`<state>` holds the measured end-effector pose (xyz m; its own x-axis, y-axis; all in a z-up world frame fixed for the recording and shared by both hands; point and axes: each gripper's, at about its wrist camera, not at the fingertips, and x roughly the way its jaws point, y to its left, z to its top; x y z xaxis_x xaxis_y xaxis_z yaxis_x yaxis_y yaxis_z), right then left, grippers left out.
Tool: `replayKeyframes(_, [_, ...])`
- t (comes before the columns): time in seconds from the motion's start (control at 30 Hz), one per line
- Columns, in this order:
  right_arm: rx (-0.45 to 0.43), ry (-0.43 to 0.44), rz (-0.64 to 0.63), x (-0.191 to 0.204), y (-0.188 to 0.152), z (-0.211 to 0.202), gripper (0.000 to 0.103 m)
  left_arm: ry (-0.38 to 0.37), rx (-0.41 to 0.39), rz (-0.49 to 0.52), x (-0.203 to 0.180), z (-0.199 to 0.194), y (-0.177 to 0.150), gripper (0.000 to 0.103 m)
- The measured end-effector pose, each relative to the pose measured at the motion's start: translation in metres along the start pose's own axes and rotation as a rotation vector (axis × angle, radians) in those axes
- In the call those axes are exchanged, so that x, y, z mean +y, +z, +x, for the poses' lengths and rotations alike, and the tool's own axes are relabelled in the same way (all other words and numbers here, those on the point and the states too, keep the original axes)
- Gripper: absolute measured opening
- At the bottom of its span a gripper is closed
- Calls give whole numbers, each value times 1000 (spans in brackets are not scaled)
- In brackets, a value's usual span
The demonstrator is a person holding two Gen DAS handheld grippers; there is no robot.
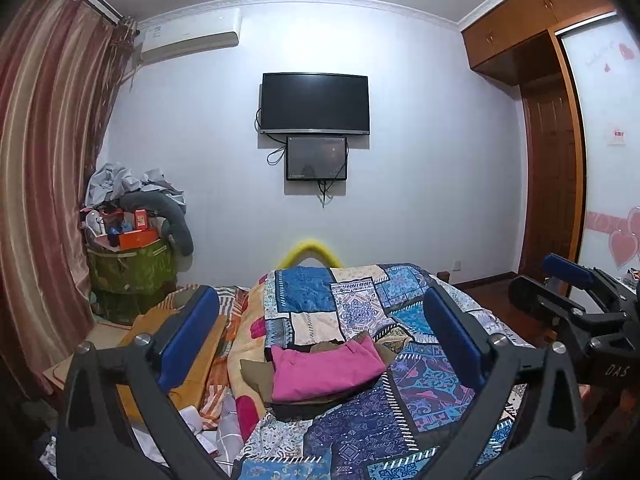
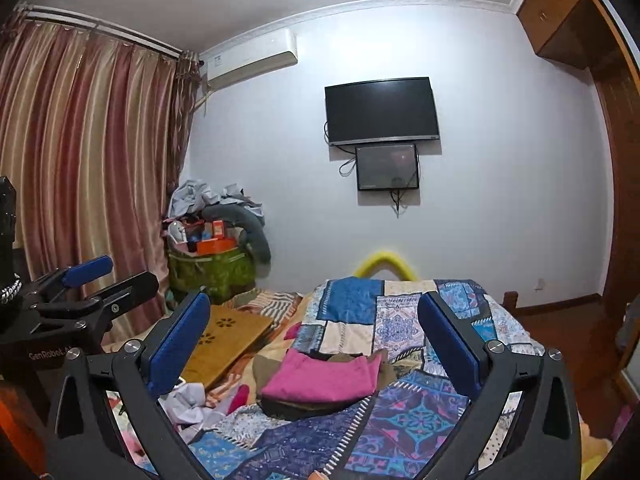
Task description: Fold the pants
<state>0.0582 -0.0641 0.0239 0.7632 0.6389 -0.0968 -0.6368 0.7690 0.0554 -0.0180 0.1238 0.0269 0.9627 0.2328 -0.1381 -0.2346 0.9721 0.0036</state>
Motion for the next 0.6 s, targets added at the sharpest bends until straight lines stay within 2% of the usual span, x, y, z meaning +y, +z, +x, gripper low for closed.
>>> replayKeyframes(0.6, [12,-9,16,-2,-4,-5,103,-10,15,-18,3,5,-6,103])
